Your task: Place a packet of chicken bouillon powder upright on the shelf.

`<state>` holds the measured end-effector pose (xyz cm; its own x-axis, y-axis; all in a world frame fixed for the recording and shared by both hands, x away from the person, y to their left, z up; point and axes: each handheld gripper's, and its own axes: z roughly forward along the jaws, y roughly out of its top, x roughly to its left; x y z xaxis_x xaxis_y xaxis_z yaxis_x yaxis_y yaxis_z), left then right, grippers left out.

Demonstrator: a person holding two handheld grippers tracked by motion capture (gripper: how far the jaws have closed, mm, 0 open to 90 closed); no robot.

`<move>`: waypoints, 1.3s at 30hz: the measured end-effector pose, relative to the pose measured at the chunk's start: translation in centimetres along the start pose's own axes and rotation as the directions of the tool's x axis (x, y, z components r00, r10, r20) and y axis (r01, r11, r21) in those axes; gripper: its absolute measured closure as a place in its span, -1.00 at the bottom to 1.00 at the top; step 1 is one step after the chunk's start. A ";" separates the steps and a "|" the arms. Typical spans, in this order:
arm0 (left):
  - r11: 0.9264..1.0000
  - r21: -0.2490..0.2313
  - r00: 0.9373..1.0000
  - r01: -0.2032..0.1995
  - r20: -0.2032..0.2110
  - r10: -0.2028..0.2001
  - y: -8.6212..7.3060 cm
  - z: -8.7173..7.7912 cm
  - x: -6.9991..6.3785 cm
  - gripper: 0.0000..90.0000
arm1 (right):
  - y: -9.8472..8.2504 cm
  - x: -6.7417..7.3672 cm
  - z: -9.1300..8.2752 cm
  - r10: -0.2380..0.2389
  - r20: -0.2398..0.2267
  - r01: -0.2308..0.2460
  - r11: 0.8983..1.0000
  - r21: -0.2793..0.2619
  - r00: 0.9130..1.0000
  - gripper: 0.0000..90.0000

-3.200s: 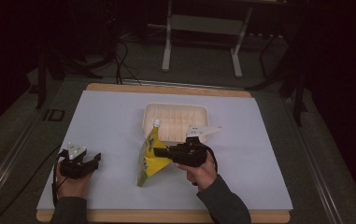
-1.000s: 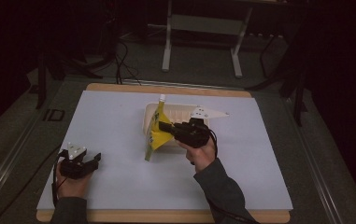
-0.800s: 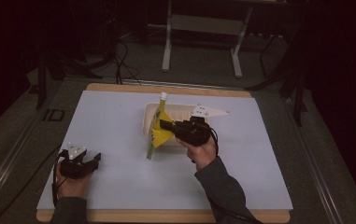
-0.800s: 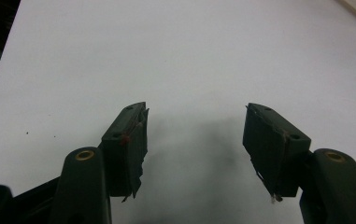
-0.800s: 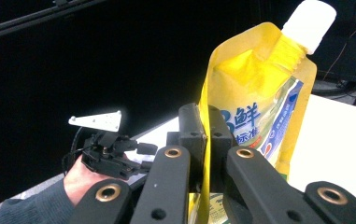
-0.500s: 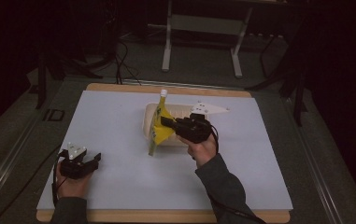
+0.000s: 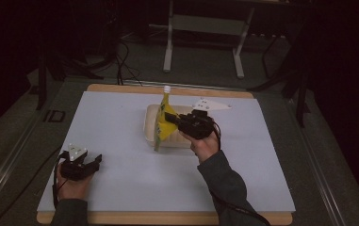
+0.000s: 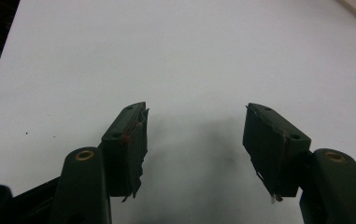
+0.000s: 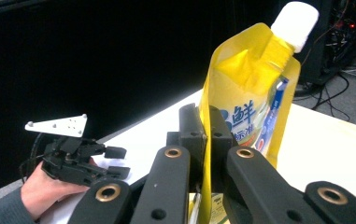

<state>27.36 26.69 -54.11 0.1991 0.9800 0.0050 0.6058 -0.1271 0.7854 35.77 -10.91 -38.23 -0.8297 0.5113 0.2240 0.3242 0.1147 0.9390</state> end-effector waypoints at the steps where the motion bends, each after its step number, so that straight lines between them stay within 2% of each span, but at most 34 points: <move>1: 1.000 -0.001 1.000 0.000 0.000 0.000 0.0 0.0 0.0 -0.12 | 0.0 -0.1 0.0 -0.001 0.004 0.001 1.000 0.000 1.000 0.99; 8: 1.000 -0.003 1.000 0.001 0.001 -0.001 0.0 0.0 0.0 -0.12 | 0.2 -0.4 0.1 0.003 0.021 -0.003 1.000 -0.010 1.000 0.99; 16: 1.000 -0.002 1.000 0.001 0.001 -0.001 0.0 0.0 0.0 -0.12 | 0.5 -0.5 0.3 -0.022 0.052 0.022 1.000 -0.005 0.998 0.99; 33: 1.000 -0.001 1.000 0.003 0.004 -0.003 0.0 0.0 0.1 -0.12 | 1.0 -0.8 0.7 -0.011 0.089 0.014 0.999 -0.040 0.996 0.99; 39: 1.000 -0.001 1.000 0.003 0.003 -0.003 0.0 0.0 0.1 -0.12 | 1.0 -1.0 1.2 -0.016 0.117 0.019 0.999 -0.028 0.993 0.99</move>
<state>27.35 26.76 -54.10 0.2001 0.9798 0.0009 0.6051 -0.1243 0.7863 37.51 -10.30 -37.85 -0.7760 0.6053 0.1773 0.2954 0.1004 0.9501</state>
